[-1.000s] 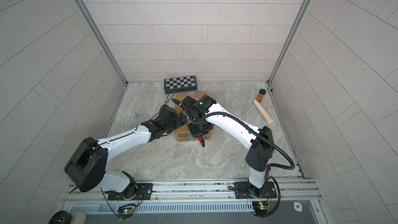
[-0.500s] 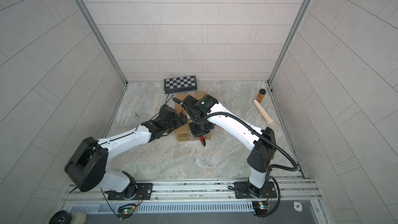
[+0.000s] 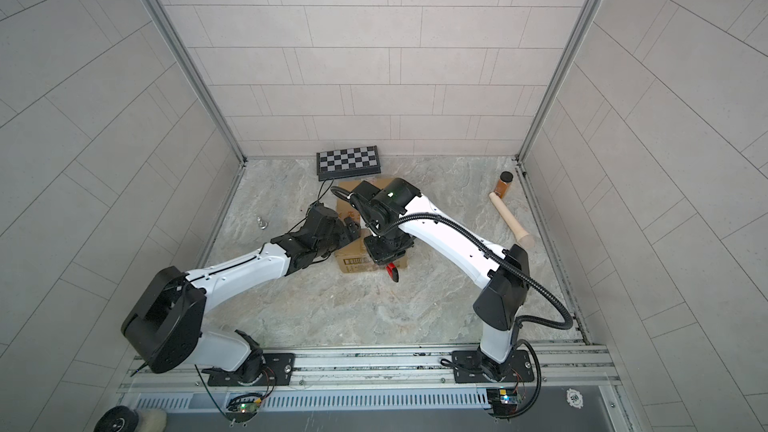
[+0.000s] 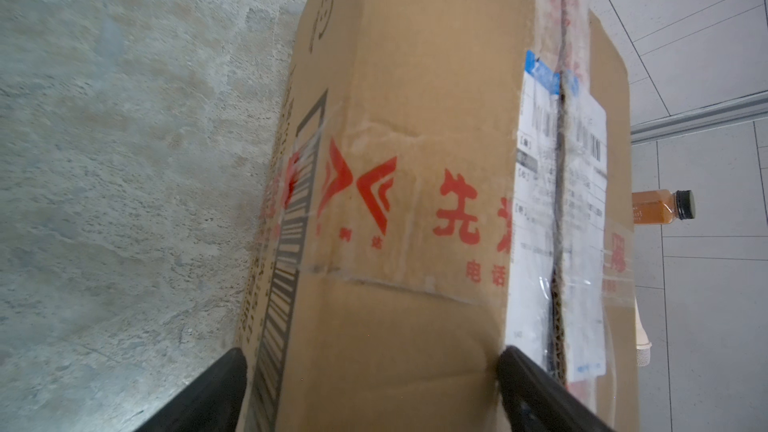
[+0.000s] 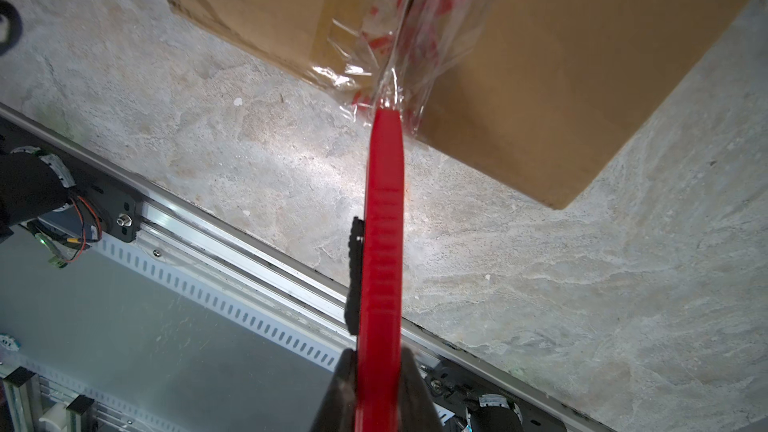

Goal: Unpack the express box

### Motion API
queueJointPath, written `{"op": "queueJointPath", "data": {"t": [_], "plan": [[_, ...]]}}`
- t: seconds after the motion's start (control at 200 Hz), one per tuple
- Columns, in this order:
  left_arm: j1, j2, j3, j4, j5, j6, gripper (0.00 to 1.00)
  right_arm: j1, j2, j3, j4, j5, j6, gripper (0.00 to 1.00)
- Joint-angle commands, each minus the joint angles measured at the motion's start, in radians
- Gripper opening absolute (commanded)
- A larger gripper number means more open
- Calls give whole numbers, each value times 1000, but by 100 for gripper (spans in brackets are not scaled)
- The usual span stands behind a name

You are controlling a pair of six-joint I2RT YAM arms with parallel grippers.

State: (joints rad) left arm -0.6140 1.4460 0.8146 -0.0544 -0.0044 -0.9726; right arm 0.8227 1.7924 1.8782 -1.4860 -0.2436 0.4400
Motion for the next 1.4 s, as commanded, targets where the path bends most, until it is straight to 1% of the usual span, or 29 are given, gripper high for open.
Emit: {"op": "queueJointPath", "data": {"t": [0.0,0.115,0.22,0.486,0.616,0.691,0.761,0.866,1.061,1.171,1.247,1.397], "plan": [[-27,-15,-60,-132,55,32,97,6,56,58,-6,-81,-106,0],[-48,-50,-77,-73,83,9,97,-5,87,94,-9,-51,-134,0],[-78,-59,-103,-8,104,-38,97,-12,96,108,-19,-14,-155,0],[-156,-69,-150,74,118,-133,97,-28,39,95,-115,138,-209,0],[-191,-58,-138,87,118,-154,96,-29,13,83,-140,178,-221,0],[-189,-68,-120,56,112,-140,97,-29,4,70,-143,197,-223,0],[-178,-91,-86,-8,90,-94,97,-30,-4,62,-144,209,-227,0],[-141,-123,-27,-115,66,-13,97,-28,-9,56,-141,222,-232,0],[-68,-165,44,-223,22,110,99,-28,0,52,-142,234,-241,0],[-39,-133,75,-243,7,150,100,-28,3,50,-136,230,-238,0],[-36,-94,90,-236,-5,166,100,-27,8,47,-133,227,-235,0],[-36,-5,115,-258,-19,161,99,-23,20,29,-111,213,-227,0]]}}
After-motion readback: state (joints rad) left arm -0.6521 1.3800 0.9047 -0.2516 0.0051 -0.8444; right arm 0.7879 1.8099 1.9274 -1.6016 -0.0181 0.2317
